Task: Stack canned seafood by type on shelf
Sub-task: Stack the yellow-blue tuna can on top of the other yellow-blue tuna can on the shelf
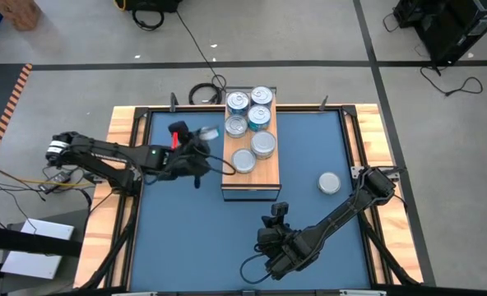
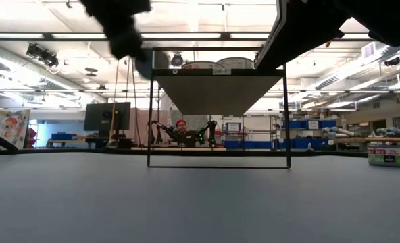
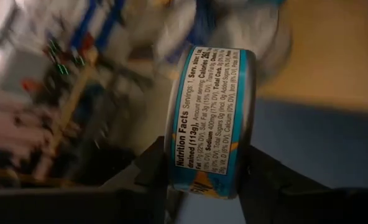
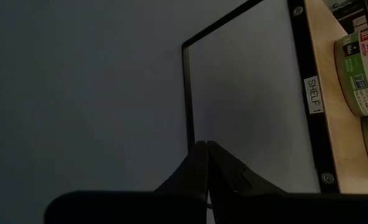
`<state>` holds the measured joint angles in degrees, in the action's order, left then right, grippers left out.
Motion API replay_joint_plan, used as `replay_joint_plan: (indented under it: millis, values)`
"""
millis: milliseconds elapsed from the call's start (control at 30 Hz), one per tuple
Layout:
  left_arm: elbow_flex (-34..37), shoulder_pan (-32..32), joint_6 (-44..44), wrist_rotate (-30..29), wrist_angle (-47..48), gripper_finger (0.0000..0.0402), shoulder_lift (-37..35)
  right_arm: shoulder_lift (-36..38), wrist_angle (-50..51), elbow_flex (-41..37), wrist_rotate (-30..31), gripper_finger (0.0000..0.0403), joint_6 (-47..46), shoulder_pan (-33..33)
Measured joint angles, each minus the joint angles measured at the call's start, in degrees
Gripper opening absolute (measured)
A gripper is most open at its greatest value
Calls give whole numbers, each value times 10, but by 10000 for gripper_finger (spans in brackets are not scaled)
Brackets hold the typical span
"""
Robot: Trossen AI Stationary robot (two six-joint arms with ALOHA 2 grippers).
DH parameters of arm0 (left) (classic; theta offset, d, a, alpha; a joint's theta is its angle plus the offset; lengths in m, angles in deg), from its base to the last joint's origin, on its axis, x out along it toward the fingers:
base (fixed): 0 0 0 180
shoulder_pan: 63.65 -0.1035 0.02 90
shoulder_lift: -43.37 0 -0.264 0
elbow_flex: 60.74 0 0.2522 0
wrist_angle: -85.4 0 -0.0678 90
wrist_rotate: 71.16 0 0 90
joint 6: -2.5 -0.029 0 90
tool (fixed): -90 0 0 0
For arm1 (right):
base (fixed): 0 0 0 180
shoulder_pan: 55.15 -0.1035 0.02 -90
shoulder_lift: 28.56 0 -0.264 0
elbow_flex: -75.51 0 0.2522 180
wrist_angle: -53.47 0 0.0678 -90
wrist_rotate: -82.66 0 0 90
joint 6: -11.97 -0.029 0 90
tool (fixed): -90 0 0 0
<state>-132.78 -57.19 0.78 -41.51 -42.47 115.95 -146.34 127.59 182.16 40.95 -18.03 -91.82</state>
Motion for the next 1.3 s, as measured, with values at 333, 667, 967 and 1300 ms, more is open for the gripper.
replay_joint_plan:
  millis: [333, 667, 967, 1300]
  values:
    - [1, -19, -331, -14, -276, 146, 47, 0, 5, 0, 0, 10, -2, 0]
    - [1, -50, -433, 27, -343, 146, 87, 0, 13, 0, 0, 11, -10, 0]
    - [1, -87, -436, 94, -357, 146, 86, 0, 14, 0, 0, 11, -11, 0]
    - [1, -128, -459, 147, -369, 148, 104, 0, 14, 0, 0, 11, -13, 0]
